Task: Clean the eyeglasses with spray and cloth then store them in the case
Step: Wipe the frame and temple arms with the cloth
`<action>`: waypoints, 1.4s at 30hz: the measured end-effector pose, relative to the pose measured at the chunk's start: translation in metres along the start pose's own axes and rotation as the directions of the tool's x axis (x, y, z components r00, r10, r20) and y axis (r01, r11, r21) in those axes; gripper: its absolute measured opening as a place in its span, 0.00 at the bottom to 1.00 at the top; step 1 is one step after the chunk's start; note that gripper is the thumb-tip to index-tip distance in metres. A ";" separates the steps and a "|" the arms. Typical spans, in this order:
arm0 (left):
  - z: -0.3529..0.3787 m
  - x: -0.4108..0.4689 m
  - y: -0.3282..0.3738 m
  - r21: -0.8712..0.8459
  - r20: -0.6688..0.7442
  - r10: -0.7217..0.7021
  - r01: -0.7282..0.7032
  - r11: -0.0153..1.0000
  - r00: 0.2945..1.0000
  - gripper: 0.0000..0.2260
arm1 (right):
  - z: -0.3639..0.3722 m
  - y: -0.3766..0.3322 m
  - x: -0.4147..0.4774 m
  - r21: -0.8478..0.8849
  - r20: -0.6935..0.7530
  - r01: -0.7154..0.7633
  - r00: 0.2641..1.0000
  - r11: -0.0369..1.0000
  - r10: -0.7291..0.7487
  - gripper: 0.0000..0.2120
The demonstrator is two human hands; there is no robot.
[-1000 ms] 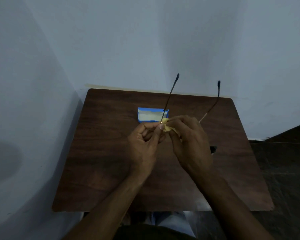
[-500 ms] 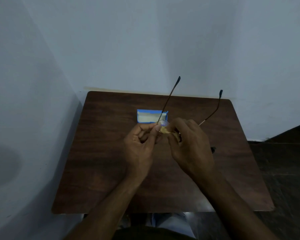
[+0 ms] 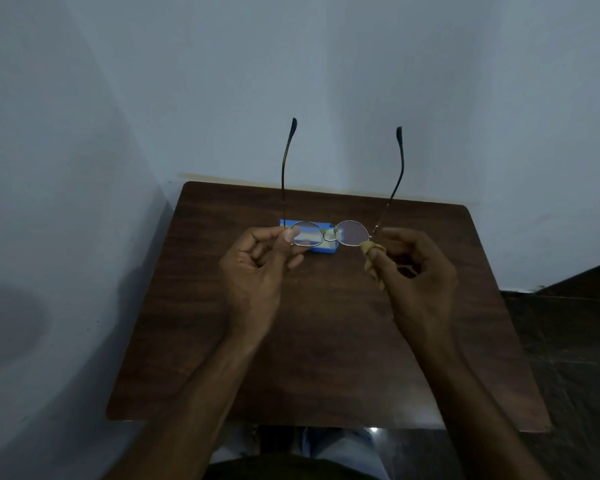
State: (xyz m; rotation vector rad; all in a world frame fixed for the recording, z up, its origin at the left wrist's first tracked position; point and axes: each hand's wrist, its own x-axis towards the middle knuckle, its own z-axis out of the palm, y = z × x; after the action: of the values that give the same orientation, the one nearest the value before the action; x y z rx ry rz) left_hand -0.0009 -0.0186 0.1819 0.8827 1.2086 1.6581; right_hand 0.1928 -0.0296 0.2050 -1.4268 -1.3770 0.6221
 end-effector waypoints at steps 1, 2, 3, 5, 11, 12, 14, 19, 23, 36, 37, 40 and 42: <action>-0.002 0.000 0.001 0.005 0.018 0.004 -0.004 1.000 1.000 0.05 | 0.000 -0.001 0.004 0.018 0.019 -0.029 0.999 0.999 0.029 0.15; -0.004 0.000 0.002 0.009 0.030 0.007 -0.008 1.000 1.000 0.04 | 0.000 -0.001 0.008 0.030 0.044 -0.044 0.998 0.999 0.043 0.16; -0.006 0.000 0.003 0.013 0.037 0.014 -0.014 1.000 0.999 0.04 | 0.000 -0.002 0.012 0.036 0.069 -0.049 0.997 0.998 0.046 0.16; -0.010 0.002 0.006 0.020 0.041 0.043 -0.044 0.999 0.998 0.04 | -0.002 -0.004 0.020 0.080 0.121 -0.065 0.991 0.995 0.055 0.12; -0.015 0.006 0.015 -0.006 0.038 0.064 -0.063 0.998 0.997 0.07 | -0.004 -0.007 0.037 0.079 0.307 -0.087 0.950 0.993 0.059 0.05; -0.015 0.005 0.015 -0.027 0.021 0.050 -0.050 0.998 0.999 0.08 | -0.003 -0.008 0.037 0.068 0.316 -0.076 0.947 0.995 0.051 0.04; -0.014 0.005 0.014 -0.115 -0.012 0.010 -0.011 0.993 1.000 0.13 | -0.001 -0.009 0.037 0.059 0.320 -0.048 0.947 0.997 0.026 0.03; 0.006 -0.007 0.008 -0.372 0.064 -0.226 0.233 0.898 0.972 0.25 | -0.001 -0.012 0.038 0.033 0.328 -0.001 0.944 0.999 -0.010 0.02; 0.021 -0.019 -0.003 -0.317 0.100 -0.260 0.279 0.907 0.960 0.11 | -0.002 -0.011 0.038 0.038 0.336 0.016 0.941 0.999 -0.028 0.02; 0.039 -0.018 -0.024 -0.163 -0.091 -0.332 0.315 0.935 0.939 0.07 | 0.029 -0.006 0.004 0.031 -0.108 -0.020 0.994 0.999 0.023 0.05; 0.041 -0.019 -0.023 -0.163 -0.093 -0.334 0.317 0.934 0.938 0.06 | 0.033 -0.006 -0.001 -0.023 -0.110 0.056 0.992 0.998 -0.059 0.05; 0.045 -0.025 -0.023 -0.120 -0.092 -0.306 0.294 0.948 0.948 0.05 | 0.044 0.002 -0.004 -0.415 -0.004 0.306 0.941 0.857 -0.338 0.04; 0.045 -0.027 -0.025 -0.046 -0.106 -0.254 0.251 0.967 0.961 0.03 | 0.047 0.007 0.001 -0.528 0.056 0.301 0.946 0.794 -0.321 0.03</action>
State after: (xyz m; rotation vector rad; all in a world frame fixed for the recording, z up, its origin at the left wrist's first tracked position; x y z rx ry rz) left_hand 0.0550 -0.0252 0.1693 0.5939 1.3078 1.5303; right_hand 0.1547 -0.0132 0.1827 -1.5683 -1.7957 -0.0181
